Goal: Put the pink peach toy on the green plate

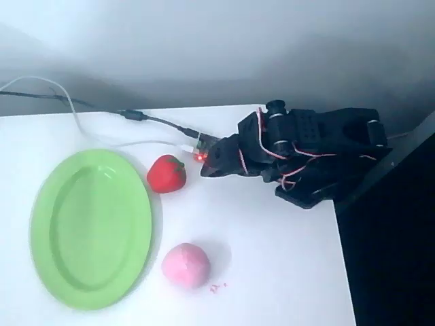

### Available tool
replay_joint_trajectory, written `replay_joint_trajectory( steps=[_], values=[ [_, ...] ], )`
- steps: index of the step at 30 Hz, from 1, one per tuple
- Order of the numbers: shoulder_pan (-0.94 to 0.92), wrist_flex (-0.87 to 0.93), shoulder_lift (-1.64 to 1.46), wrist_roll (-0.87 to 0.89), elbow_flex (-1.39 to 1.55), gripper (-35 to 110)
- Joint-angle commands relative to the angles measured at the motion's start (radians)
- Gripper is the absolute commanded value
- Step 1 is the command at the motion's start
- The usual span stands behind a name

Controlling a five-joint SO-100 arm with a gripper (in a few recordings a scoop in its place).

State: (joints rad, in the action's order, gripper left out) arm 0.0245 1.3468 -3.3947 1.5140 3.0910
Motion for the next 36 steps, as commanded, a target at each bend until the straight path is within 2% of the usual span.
replay_joint_trajectory(
  steps=[1, 19, 25, 28, 33, 36],
  values=[
    [0.029, 0.060, -0.020, -0.026, 0.006, 0],
    [0.038, 0.043, -0.021, -0.025, 0.005, 0],
    [0.069, -0.018, 0.115, -0.054, -0.249, 0],
    [0.123, -0.054, 0.310, 0.018, -0.437, 0],
    [0.230, -0.052, 0.675, 0.114, -0.782, 22],
    [0.314, -0.120, 0.848, 0.166, -0.927, 36]
  ],
)
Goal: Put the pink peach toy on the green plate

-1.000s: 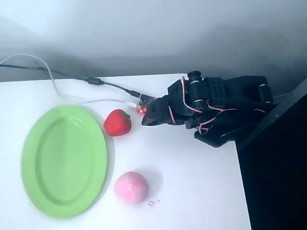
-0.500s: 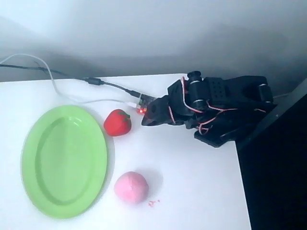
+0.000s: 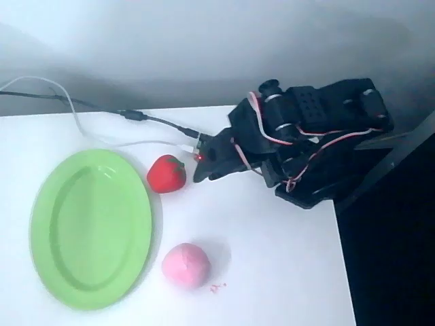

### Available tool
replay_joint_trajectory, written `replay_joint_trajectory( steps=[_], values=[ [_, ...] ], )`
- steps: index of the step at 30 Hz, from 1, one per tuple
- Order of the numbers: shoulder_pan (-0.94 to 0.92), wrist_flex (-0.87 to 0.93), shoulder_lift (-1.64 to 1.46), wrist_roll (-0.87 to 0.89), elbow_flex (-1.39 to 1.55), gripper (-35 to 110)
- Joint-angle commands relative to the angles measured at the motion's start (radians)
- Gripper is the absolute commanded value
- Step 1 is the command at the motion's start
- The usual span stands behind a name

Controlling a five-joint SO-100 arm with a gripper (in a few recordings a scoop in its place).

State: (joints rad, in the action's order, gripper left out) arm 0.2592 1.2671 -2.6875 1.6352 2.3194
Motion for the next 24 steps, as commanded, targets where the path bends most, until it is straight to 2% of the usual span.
replay_joint_trajectory(
  steps=[1, 6, 11, 15, 24],
  values=[
    [0.112, -0.044, 0.202, 0.060, -0.213, 36],
    [0.305, -0.112, 0.469, 0.221, -0.420, 44],
    [0.474, -0.239, 0.635, 0.364, -0.480, 47],
    [0.531, -0.241, 0.698, 0.364, -0.494, 46],
    [0.531, -0.244, 0.792, 0.331, -0.414, 41]
  ],
)
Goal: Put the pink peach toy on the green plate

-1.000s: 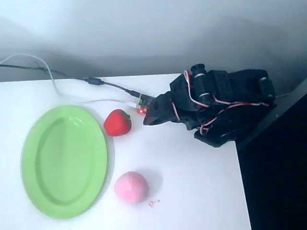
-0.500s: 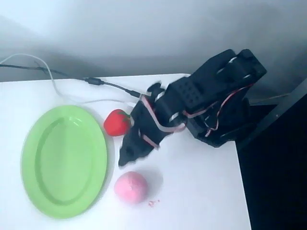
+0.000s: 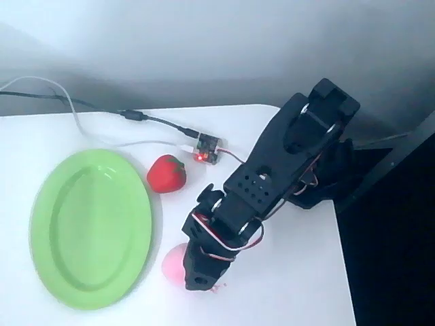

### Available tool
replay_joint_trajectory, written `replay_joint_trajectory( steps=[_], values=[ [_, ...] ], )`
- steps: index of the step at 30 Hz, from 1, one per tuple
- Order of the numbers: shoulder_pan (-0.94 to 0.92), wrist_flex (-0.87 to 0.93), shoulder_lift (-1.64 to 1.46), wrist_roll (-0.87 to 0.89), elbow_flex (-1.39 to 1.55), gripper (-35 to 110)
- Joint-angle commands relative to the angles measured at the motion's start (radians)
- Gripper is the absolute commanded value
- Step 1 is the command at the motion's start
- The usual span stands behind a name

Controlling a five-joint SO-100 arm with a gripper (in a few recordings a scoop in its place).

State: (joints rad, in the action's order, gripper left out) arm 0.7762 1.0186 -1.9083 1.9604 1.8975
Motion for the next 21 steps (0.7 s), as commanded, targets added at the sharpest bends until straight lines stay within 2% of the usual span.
replay_joint_trajectory(
  steps=[1, 9, 15, 18, 21],
  values=[
    [0.011, 0.000, 0.037, 0.003, 0.006, 41],
    [-0.006, -0.117, 0.172, -0.015, -0.009, 41],
    [-0.008, -0.121, 0.290, -0.021, -0.095, 40],
    [-0.006, -0.121, 0.341, -0.018, -0.130, 36],
    [-0.005, -0.121, 0.371, -0.005, -0.150, 25]
  ],
)
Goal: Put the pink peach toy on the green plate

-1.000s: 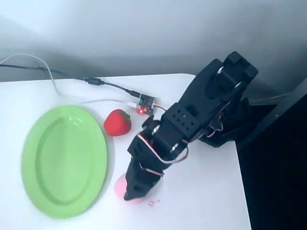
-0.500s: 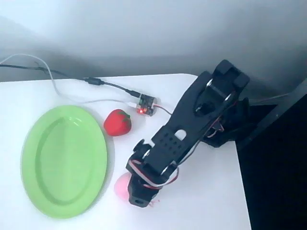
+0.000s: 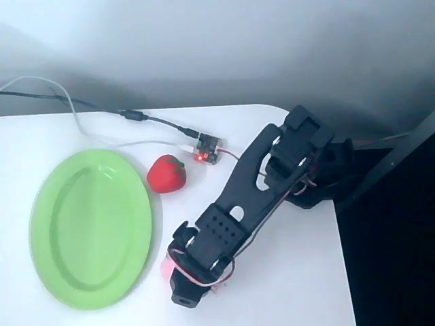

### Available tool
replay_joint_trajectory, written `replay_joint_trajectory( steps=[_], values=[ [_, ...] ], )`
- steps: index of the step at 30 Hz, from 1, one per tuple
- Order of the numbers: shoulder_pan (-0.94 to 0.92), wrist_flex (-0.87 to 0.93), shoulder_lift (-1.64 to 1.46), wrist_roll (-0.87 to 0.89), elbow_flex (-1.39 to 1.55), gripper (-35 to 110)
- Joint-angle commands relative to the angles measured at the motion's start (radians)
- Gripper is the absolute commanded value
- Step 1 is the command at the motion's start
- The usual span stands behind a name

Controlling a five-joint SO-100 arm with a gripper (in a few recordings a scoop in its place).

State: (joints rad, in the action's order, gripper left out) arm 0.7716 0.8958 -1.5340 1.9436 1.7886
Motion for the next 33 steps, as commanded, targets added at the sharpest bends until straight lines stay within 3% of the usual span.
replay_joint_trajectory(
  steps=[1, 4, 10, 14, 21, 33],
  values=[
    [0.002, 0.003, 0.000, 0.018, -0.044, 19],
    [0.003, 0.040, 0.014, 0.040, -0.061, 0],
    [0.000, 0.121, -0.017, 0.043, -0.084, 0],
    [-0.041, 0.216, -0.202, -0.012, -0.069, 0],
    [-0.247, 0.074, -0.494, -0.181, -0.054, 0],
    [-0.451, 0.003, -0.107, -0.265, -0.242, 0]
  ],
)
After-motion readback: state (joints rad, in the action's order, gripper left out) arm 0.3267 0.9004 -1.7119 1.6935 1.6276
